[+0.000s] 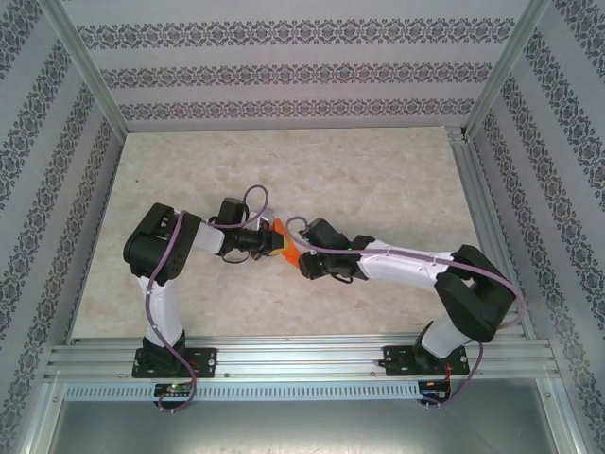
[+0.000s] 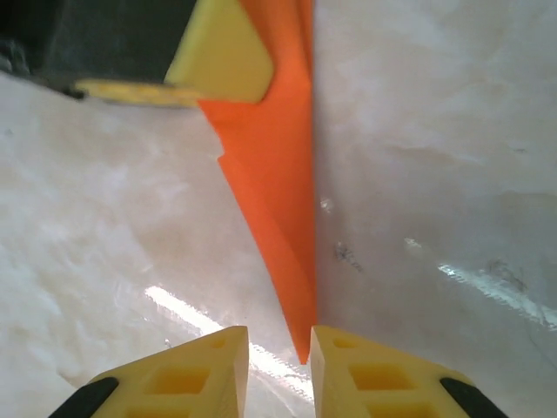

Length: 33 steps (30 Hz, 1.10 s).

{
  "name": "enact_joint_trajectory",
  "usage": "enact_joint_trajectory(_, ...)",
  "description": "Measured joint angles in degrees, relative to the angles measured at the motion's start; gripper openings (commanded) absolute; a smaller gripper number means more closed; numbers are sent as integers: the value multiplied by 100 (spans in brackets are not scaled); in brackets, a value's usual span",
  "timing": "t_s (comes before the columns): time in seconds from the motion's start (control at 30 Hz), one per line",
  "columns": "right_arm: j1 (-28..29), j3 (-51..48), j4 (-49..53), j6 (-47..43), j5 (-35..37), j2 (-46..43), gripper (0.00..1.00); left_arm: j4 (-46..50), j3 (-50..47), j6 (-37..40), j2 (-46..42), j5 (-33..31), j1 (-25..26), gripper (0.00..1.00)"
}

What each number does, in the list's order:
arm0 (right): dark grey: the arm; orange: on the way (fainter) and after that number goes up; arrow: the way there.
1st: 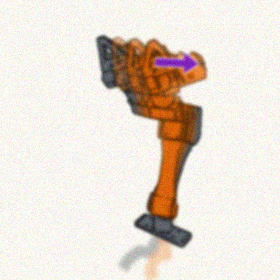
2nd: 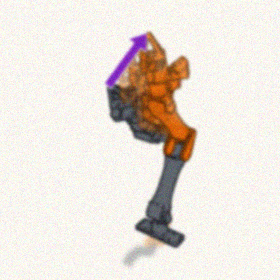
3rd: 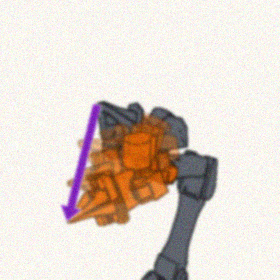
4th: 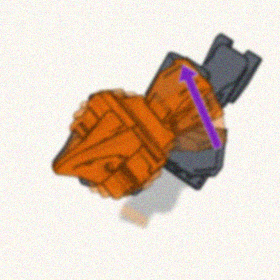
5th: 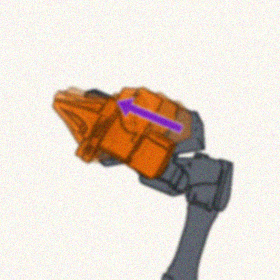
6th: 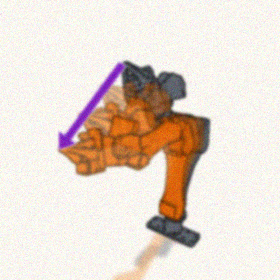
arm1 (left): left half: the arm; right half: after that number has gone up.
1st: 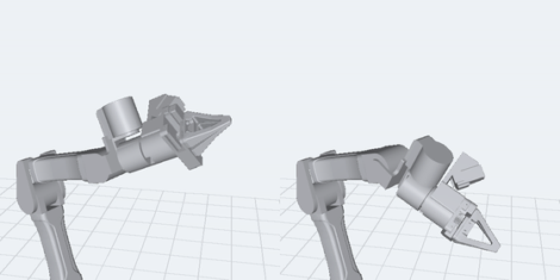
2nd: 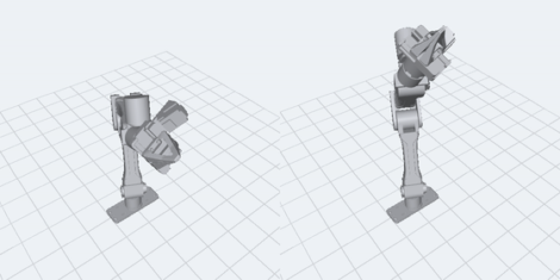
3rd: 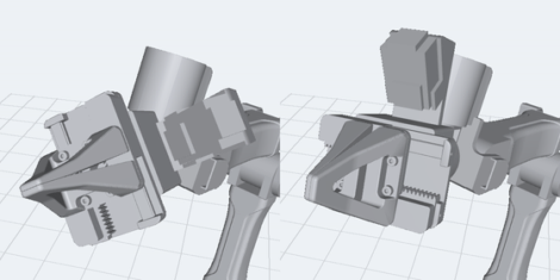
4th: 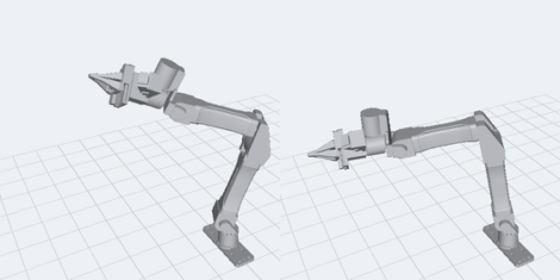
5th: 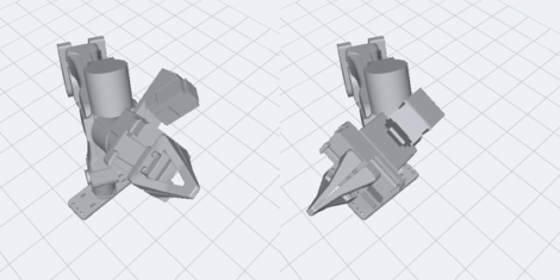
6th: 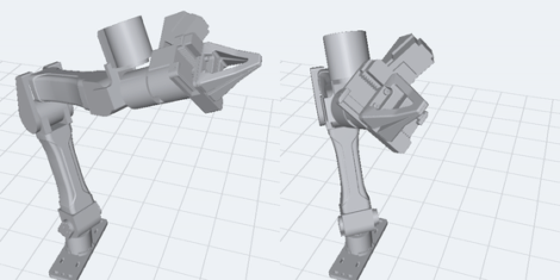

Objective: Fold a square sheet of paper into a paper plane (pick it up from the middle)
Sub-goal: Fold the wing for the fifth time at the center of the table.

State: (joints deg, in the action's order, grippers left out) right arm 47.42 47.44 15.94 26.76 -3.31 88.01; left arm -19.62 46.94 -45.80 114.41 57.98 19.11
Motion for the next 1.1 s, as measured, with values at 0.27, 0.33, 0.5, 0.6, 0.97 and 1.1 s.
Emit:
enact_joint_trajectory(0.27,-859,-979,-1694,1121,-1276,-214,15,750,197,765,-42,15,-138,0)
enact_joint_trajectory(0.33,-892,-981,-1976,1272,-1482,-118,14,846,203,890,-50,48,-184,0)
enact_joint_trajectory(0.5,-925,-1005,-2804,1731,-1956,337,28,984,214,1069,-52,175,-289,0)
enact_joint_trajectory(0.6,-929,-1097,-3121,1867,-2035,476,35,981,199,1067,-52,234,-332,0)
enact_joint_trajectory(0.97,-229,-778,-2520,590,-1152,826,37,837,153,807,-52,216,-358,0)
enact_joint_trajectory(1.1,-52,-507,-2127,52,-739,1001,31,815,144,752,-52,205,-363,0)
